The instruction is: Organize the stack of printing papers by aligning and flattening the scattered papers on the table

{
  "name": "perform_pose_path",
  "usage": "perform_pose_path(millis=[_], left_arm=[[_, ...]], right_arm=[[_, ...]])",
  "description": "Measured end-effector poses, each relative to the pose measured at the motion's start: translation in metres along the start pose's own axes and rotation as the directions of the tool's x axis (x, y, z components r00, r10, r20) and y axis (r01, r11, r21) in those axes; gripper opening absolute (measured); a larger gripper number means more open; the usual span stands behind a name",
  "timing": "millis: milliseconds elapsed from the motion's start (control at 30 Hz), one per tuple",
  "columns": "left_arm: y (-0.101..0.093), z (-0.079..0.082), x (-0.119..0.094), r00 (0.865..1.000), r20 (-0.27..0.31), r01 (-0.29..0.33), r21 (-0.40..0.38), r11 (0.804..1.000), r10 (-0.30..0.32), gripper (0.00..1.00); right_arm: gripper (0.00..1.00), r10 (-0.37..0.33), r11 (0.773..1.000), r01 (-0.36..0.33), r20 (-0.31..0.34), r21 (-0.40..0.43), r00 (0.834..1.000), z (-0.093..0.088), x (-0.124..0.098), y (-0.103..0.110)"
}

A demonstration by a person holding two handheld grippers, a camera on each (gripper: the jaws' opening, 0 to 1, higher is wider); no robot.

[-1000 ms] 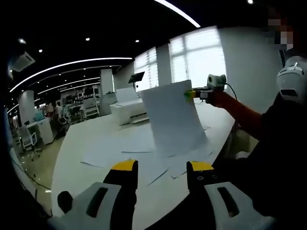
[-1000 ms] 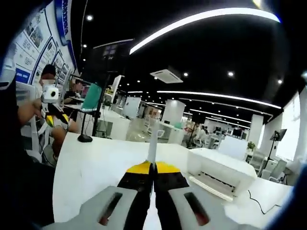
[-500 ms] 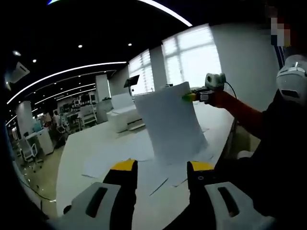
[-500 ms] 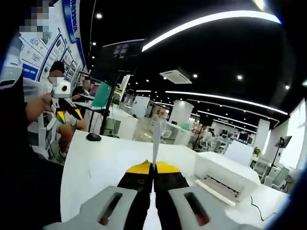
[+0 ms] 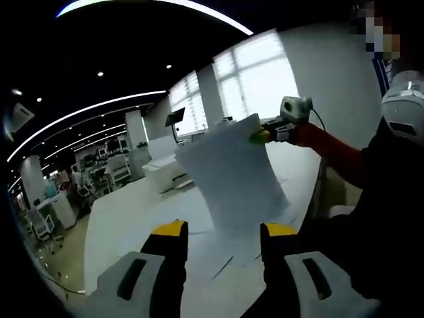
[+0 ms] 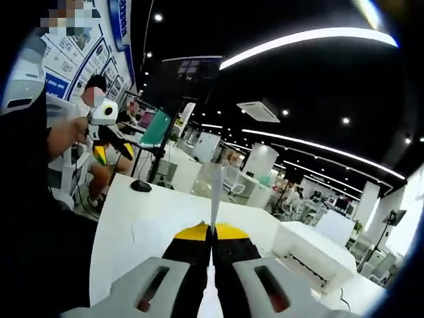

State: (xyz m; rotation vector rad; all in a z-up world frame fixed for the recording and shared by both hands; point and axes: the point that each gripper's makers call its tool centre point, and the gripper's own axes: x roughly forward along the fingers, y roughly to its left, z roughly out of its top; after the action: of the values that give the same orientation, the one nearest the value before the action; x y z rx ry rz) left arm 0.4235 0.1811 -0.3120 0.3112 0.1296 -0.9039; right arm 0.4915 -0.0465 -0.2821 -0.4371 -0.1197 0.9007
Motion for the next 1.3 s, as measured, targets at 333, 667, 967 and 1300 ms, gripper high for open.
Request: perform_pose_path(millis=[333, 667, 967, 1300], left_arm=[[0.002, 0.011, 0.005, 1.000, -0.010, 0.003, 0.052, 0.999, -0.002, 0.49], [0.003, 0.021, 0.008, 1.000, -0.021, 0.008, 0.105, 0.994, -0.006, 0.50], [0.007, 0.030, 0.011, 1.000, -0.021, -0.001, 0.144, 0.990, 0.004, 0.50], [0.008, 0.038, 0.016, 0.999, -0.032, -0.010, 0.197, 0.980, 0.017, 0.51]], right_arm=[[0.00, 0.060, 0.998, -0.059, 0.016, -0.033, 0.998, 0.012, -0.004, 0.017], [0.00, 0.121, 0.990, -0.120, 0.017, -0.071, 0.992, 0.022, -0.006, 0.036], [0.00, 0.166, 0.982, -0.164, 0.019, -0.094, 0.986, 0.031, -0.007, 0.053], [0.00, 0.225, 0.969, -0.222, 0.020, -0.113, 0.974, 0.041, -0.007, 0.072]])
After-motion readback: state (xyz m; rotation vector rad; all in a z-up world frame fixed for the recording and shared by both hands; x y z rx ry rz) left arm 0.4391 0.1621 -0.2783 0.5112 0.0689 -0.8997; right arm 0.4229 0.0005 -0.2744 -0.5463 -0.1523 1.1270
